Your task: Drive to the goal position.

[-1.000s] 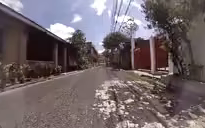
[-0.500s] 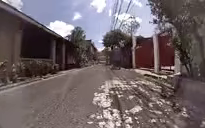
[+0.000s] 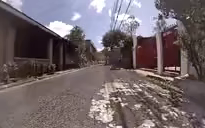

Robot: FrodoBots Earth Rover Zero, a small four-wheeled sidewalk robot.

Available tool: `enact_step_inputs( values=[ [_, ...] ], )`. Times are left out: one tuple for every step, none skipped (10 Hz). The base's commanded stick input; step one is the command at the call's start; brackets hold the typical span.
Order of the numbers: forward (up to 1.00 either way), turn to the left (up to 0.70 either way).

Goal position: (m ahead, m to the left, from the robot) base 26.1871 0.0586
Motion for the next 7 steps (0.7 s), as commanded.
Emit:
enact_step_inputs(
  values=[
    [0.70, -0.22],
    [0.70, -0.08],
    [0.70, 0.03],
    [0.70, 0.03],
    [0.70, 0.03],
    [0.70, 0.03],
    [0.70, 0.04]
  ],
)
